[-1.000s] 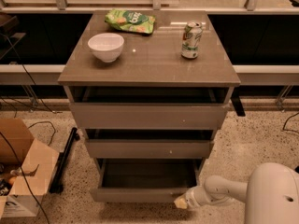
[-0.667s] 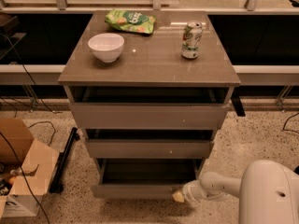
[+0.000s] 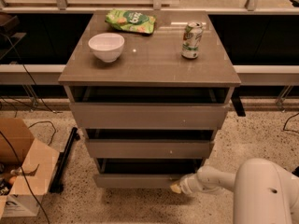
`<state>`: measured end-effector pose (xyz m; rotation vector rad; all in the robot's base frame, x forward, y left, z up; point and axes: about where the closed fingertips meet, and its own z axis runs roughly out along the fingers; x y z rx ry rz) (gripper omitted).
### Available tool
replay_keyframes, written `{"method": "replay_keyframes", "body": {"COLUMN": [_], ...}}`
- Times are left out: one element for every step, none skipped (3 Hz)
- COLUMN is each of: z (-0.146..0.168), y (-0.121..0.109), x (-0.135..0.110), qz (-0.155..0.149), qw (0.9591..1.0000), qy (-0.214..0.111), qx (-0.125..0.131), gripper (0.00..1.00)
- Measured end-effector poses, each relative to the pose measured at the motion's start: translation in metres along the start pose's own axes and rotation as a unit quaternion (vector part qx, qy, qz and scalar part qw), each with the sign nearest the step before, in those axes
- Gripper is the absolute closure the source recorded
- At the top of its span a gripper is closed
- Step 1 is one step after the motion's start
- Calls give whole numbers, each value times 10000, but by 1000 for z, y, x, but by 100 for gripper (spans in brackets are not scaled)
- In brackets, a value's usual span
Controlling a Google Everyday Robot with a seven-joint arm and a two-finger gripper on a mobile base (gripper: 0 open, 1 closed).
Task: Close bottom drawer
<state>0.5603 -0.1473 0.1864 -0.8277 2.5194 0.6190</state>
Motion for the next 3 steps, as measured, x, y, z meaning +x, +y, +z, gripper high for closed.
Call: {"method": "replay_keyframes", "body": {"z": [14,18,19], "y": [-20,-26,-25], "x": [-34,-46,-45], "qz": [30,29,29], "qw": [9997,9994,9995], "qy": [-180,-256,-253], "qx": [176,212,207], "gripper": [27,4,0]}}
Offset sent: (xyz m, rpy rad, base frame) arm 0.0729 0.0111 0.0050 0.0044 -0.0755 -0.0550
